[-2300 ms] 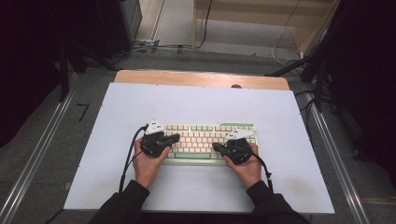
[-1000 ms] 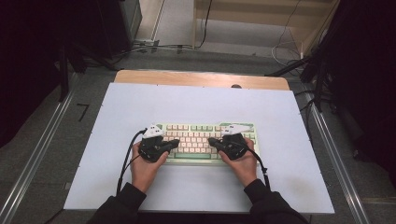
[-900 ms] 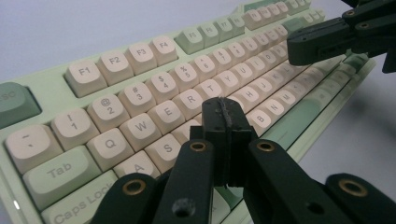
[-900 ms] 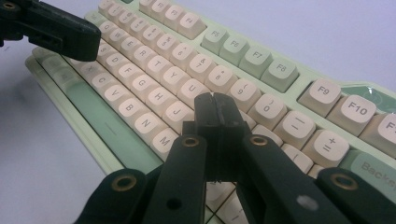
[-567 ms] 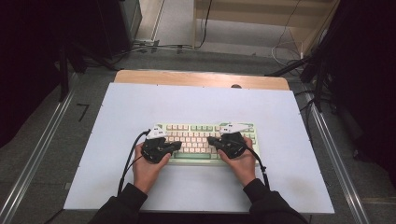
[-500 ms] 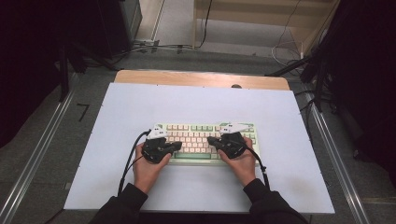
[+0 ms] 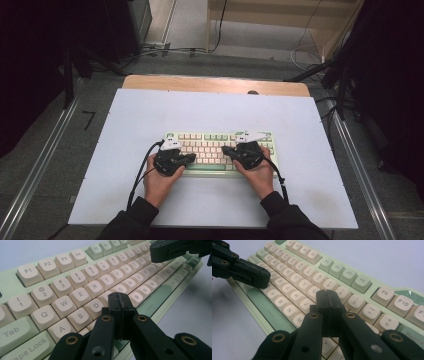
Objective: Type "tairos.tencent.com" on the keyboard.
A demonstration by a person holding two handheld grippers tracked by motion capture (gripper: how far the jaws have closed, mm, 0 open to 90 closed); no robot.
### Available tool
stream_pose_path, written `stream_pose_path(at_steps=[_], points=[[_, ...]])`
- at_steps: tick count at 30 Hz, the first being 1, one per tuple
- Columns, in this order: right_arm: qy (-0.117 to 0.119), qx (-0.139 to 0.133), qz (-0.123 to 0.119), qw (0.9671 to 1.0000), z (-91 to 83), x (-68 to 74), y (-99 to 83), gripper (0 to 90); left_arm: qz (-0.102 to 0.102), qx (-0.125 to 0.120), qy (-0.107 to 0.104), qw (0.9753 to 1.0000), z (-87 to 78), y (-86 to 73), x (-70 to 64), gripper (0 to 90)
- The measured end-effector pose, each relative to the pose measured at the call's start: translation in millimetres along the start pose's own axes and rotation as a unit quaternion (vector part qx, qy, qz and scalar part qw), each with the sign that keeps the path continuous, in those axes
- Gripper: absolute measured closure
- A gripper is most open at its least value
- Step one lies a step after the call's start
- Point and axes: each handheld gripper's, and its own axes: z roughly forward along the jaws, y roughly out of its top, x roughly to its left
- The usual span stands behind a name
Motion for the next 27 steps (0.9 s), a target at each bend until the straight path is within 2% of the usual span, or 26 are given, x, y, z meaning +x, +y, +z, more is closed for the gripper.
stream_pose_path(at_steps=[10,14,16,21,27], points=[[0.000,0.000,0.001,1.0000,0.4,0.2,-0.2,87.8,0.010,0.009,0.007,0.9999,1.7,0.2,-1.2,90.0],[-0.002,-0.001,0.001,1.0000,-0.4,-0.5,-0.1,87.8,0.000,-0.015,-0.008,0.9999,-3.7,1.6,0.6,90.0],[-0.002,-0.003,0.003,1.0000,-0.9,-1.3,0.0,87.8,-0.002,-0.029,-0.008,0.9995,-6.8,2.4,1.0,90.0],[-0.006,-0.007,0.007,0.9999,-1.4,-3.1,0.2,87.8,-0.017,-0.054,0.001,0.9984,-12.7,2.3,7.1,90.0],[-0.007,-0.008,0.023,0.9997,1.0,-7.9,0.1,87.8,-0.029,-0.065,0.019,0.9973,-15.2,2.9,16.0,90.0]])
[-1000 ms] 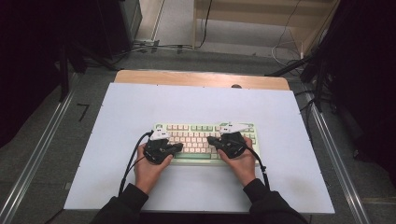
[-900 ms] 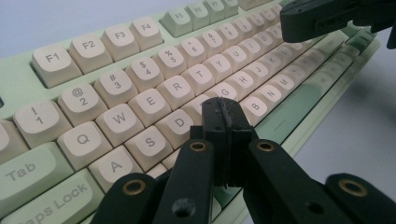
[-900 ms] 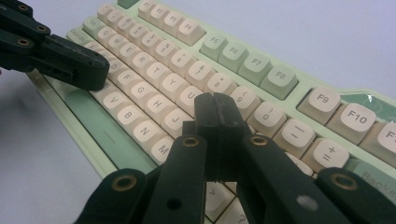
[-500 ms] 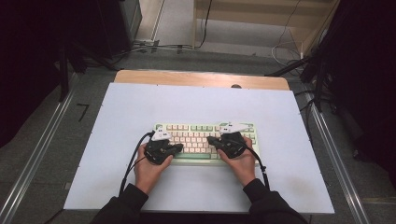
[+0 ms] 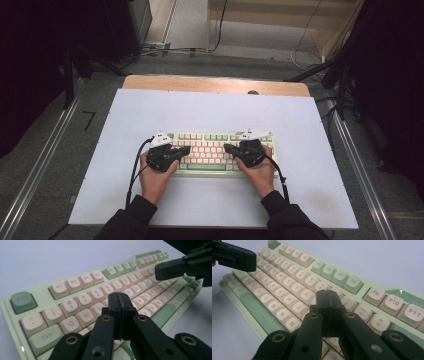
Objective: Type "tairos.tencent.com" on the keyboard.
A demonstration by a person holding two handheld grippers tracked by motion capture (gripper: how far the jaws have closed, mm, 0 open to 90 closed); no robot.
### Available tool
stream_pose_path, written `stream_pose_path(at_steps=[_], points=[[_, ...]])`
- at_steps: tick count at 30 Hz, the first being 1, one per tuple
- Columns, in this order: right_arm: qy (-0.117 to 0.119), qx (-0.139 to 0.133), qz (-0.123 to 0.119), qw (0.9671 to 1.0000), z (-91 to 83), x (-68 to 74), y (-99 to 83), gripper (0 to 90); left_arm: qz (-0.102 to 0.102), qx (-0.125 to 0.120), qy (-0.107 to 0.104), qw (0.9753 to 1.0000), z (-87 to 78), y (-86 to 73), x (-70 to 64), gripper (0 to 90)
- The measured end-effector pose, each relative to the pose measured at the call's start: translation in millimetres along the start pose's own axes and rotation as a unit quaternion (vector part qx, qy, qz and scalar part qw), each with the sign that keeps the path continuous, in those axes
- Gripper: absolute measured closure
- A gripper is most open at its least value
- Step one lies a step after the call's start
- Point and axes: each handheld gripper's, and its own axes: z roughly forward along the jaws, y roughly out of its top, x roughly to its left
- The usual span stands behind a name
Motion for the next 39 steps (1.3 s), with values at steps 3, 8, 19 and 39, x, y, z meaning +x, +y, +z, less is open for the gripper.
stream_pose_path(at_steps=[3,8,19,39], points=[[-0.002,0.001,0.000,1.0000,1.9,-0.7,-0.1,87.9,-0.002,-0.001,0.003,1.0000,0.0,0.3,2.3,90.0],[-0.004,0.005,0.001,1.0000,5.4,-1.3,-0.5,87.8,0.001,0.002,0.002,1.0000,0.5,0.6,1.3,90.0],[-0.010,0.011,0.000,0.9999,9.9,-2.8,-1.2,87.8,0.001,0.003,0.003,1.0000,0.5,0.5,1.3,90.0],[-0.001,0.009,-0.004,1.0000,5.3,0.9,0.4,87.8,0.000,0.006,0.002,1.0000,0.9,0.0,1.6,90.0]])
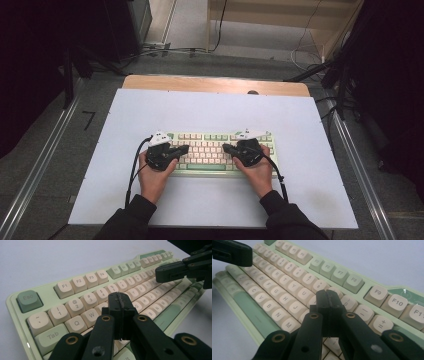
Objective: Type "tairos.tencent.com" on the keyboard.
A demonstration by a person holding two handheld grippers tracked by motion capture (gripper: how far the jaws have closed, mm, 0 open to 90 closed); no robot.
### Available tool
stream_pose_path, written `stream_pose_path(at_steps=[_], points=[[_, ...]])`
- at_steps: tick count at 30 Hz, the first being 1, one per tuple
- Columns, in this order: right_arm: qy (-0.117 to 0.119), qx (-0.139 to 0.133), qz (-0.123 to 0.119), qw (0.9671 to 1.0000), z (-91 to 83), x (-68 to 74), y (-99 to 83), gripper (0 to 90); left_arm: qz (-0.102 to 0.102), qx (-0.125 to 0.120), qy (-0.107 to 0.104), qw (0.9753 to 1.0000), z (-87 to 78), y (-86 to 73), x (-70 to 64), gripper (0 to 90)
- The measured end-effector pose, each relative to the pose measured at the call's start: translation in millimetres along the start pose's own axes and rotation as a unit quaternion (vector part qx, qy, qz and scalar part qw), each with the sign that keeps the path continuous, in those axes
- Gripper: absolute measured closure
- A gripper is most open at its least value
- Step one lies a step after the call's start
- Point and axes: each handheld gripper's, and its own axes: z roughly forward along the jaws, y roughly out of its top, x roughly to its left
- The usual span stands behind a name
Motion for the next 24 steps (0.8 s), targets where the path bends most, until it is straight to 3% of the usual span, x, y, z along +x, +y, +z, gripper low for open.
stream_pose_path(at_steps=[10,24], points=[[0.028,-0.001,-0.010,0.9996,-7.7,10.3,-2.1,87.8,-0.001,-0.001,0.001,1.0000,-1.3,0.0,1.1,90.0],[0.041,0.013,-0.024,0.9988,-1.2,21.4,-6.2,87.8,0.001,0.002,0.000,1.0000,-0.7,-0.4,1.2,90.0]])
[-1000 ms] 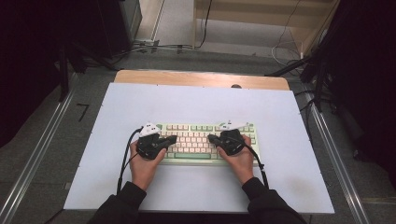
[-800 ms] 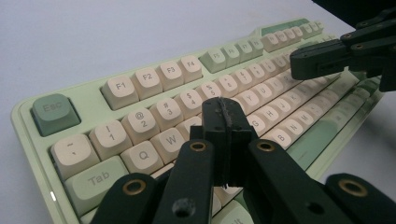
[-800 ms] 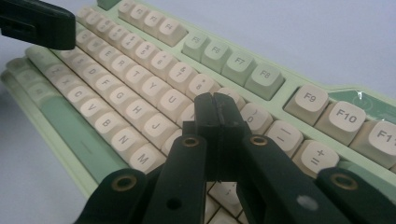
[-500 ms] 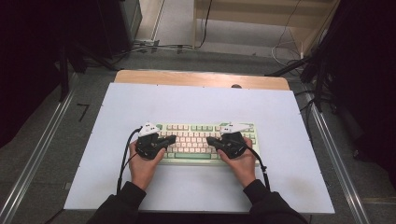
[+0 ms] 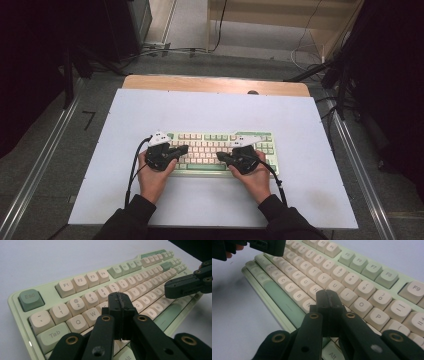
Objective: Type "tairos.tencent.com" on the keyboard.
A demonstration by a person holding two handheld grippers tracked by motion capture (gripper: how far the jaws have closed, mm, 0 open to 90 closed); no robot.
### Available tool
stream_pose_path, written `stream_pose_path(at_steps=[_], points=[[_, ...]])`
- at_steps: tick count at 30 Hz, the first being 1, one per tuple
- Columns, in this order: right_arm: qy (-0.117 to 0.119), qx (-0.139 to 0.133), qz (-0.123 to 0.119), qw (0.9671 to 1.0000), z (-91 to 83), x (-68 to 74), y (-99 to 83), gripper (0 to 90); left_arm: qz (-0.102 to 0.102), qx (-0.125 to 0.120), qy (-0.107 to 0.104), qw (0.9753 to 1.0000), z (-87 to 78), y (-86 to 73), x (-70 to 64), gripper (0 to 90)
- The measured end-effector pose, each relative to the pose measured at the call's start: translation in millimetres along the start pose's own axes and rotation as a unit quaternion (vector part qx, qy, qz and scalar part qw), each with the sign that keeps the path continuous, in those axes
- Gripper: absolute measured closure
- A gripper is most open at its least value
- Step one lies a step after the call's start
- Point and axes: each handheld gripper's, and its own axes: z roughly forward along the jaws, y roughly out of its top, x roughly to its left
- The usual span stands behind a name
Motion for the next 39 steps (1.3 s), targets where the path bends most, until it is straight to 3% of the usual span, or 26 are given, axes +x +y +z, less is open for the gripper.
stream_pose_path(at_steps=[10,13,17,23,33,37,39], points=[[-0.001,0.010,-0.005,0.9999,4.4,3.6,-1.8,87.9,-0.001,0.001,0.000,1.0000,-0.1,0.0,0.2,90.0],[-0.012,0.015,-0.020,0.9996,8.5,5.5,-4.5,87.8,0.000,0.001,0.001,1.0000,0.4,-0.2,-0.1,90.0],[-0.004,0.013,-0.010,0.9999,7.0,4.5,-3.6,87.8,0.000,0.000,0.001,1.0000,-0.5,0.1,0.2,90.0],[0.004,-0.016,0.009,0.9998,-6.6,-2.6,-0.7,87.8,-0.003,-0.005,0.003,1.0000,-2.1,0.3,1.6,90.0],[-0.009,-0.043,0.032,0.9985,-32.6,-20.2,-7.5,87.2,-0.008,-0.015,0.006,0.9998,-10.1,1.3,5.4,90.0],[-0.012,-0.056,0.044,0.9974,-44.0,-27.7,-11.5,81.3,-0.014,-0.022,0.011,0.9996,-16.7,0.6,9.8,90.0],[-0.018,-0.063,0.046,0.9968,-49.2,-31.5,-14.6,77.4,-0.021,-0.028,0.014,0.9993,-20.2,-0.3,12.7,85.0]])
